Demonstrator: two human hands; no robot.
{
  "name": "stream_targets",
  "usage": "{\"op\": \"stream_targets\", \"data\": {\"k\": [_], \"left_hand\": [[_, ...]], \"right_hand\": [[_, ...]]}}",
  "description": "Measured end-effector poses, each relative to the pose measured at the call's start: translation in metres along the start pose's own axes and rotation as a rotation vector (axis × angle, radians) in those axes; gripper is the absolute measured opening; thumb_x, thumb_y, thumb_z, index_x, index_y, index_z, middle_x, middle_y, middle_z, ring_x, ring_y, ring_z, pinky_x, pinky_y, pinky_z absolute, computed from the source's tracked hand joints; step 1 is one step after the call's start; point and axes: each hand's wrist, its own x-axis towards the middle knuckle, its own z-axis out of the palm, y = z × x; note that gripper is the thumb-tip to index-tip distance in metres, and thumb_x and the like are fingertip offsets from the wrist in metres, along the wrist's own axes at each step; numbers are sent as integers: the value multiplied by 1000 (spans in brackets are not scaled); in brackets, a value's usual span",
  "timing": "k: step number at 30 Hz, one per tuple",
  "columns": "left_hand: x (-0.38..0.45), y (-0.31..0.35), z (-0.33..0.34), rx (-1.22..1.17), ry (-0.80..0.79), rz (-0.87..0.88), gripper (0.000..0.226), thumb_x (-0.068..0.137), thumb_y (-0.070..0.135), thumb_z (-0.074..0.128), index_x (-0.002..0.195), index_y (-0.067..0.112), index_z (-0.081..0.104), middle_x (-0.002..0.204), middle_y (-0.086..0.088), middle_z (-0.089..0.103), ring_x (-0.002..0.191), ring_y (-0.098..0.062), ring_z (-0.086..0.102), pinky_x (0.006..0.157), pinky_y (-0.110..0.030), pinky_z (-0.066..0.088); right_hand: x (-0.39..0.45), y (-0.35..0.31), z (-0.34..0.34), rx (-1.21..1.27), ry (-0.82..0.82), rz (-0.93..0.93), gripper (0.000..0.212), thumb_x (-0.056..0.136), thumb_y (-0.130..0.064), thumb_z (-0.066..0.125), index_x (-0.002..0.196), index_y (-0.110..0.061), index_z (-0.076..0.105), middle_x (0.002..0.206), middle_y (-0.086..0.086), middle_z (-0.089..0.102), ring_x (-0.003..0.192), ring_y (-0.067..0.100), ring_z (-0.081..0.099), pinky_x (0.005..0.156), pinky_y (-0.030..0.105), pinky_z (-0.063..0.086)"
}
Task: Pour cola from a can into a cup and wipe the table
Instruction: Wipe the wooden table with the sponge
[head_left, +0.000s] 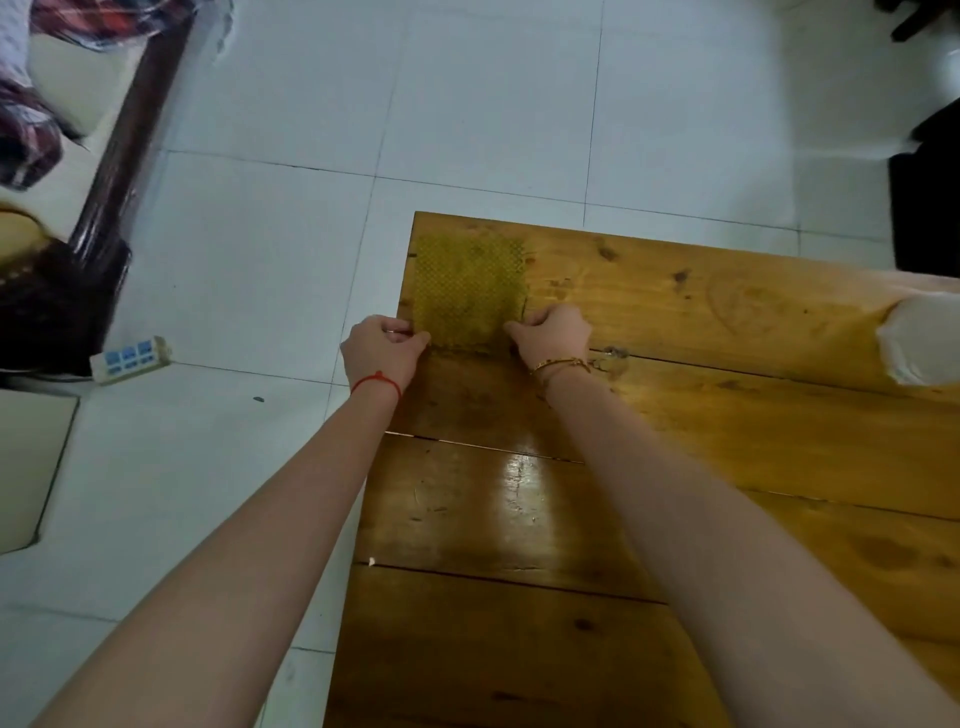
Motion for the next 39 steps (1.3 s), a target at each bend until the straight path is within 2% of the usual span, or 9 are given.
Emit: {"op": "stream_targets", "data": {"k": [5,9,11,14,19,24,28,33,39], "left_hand": [[-2,-3,-3,8,-36,43,30,86,25,70,109,6,70,95,-7,69,87,-14,58,85,-25,42],[-18,-8,-8,-57,-81,41,26,87,26,68,107,10,68,99,-4,67,90,-16,60,86,-29,49],[-32,-12,-8,-149,-139,-15,28,89,27,65,110,9,66,104,-7,69,94,-20,65,89,-35,54],[-63,-18,-7,-333,-268,-98,23,90,23,64,108,8,65,101,-7,67,85,-13,66,79,-28,58],[-120,-29,1,-326,-408,-71,23,91,18,66,109,6,63,98,-9,71,82,-13,69,71,-21,58],[-167,-40,9,3,-358,291,26,93,29,62,116,19,59,115,2,63,107,-12,58,93,-26,49],[-203,-55,20,318,-257,586,40,99,28,50,138,19,48,137,-3,52,128,-19,45,109,-32,36],[-254,-73,36,550,-232,650,49,103,27,39,150,16,33,156,-4,33,148,-21,21,121,-45,18],[-324,-103,58,616,-216,606,56,102,26,35,155,17,18,162,-4,18,152,-21,5,122,-50,5]], "right_hand": [[-10,-5,0,80,-23,-74,31,78,-23,69,56,-18,48,62,2,52,61,14,49,63,34,55],[-33,-1,-3,364,-84,-23,35,79,-25,64,55,-22,40,53,-7,38,51,9,35,51,21,33],[-47,4,-6,737,-183,207,27,82,-19,59,59,-20,43,63,-3,43,62,14,41,61,27,35],[-71,26,-11,1289,-302,433,9,81,-16,54,83,-13,62,91,5,63,86,26,57,75,35,46],[-112,74,-23,1644,-259,508,40,85,-32,58,118,-11,65,123,12,64,115,33,57,98,48,47],[-136,109,-57,1526,-222,489,24,92,-26,60,110,-12,66,104,13,70,99,33,64,72,44,54],[-144,144,-106,1501,-76,478,30,98,-23,50,123,-7,57,117,14,64,95,29,62,71,43,51],[-171,211,-185,1304,157,313,39,101,-23,47,138,-11,47,135,13,57,118,32,57,91,49,52],[-233,305,-242,640,339,142,55,99,-38,47,149,-19,33,147,-2,42,136,16,39,112,31,33]]}}
